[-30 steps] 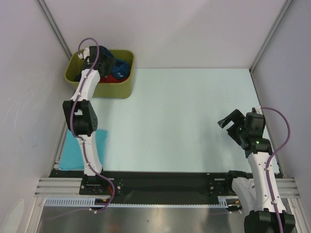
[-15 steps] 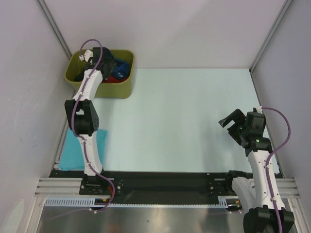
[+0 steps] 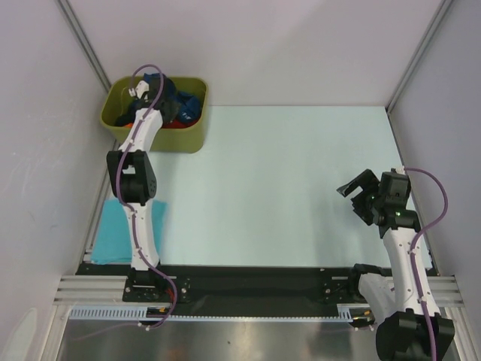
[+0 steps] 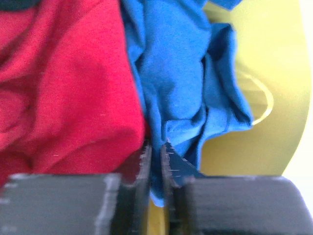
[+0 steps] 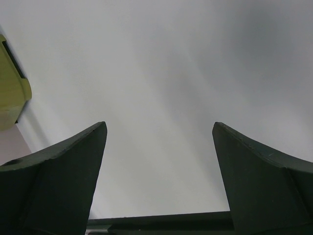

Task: Fold and stack the t-shirts
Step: Grab the tshirt from the pile

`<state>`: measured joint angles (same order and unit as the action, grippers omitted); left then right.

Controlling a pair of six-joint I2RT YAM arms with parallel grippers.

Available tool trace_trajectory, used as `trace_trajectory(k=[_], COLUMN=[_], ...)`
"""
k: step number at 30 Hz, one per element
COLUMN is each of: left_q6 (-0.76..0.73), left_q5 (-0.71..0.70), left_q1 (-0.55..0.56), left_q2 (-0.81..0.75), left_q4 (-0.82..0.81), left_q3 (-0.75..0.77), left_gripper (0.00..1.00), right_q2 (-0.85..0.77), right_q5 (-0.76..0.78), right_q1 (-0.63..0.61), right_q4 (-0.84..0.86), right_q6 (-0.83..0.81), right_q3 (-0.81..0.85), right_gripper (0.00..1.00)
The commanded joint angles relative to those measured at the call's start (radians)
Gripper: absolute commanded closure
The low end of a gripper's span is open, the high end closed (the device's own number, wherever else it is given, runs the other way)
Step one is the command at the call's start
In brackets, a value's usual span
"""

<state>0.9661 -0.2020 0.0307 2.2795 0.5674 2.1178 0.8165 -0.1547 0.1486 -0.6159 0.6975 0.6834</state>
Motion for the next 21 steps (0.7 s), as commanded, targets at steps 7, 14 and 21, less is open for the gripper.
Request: trace_trajectory(k=[7, 14, 21], left_q6=[0.019, 0.175, 0.192], left_q5=[0.165, 0.285, 0.22], left_q1=[0.035, 0.035, 0.017], left_q2=[-0.279, -0.409, -0.451], left_q4=[-0.533, -0.994, -0.929], left_q3=[-0.221, -0.314, -0.309], left_gripper=[1.0, 1.0, 1.0], right_q2=[0.061, 0.079, 0.02], right_q5=[-0.134, -0.1, -0.063], right_q1=[-0.032, -0.126, -0.175], right_q4=[0.077, 0.061, 0.001], right_q6=[0.001, -0.055, -0.09], right_q3=[0.03, 0.116, 0.116], right_gripper=[0.04, 0.03, 0.02])
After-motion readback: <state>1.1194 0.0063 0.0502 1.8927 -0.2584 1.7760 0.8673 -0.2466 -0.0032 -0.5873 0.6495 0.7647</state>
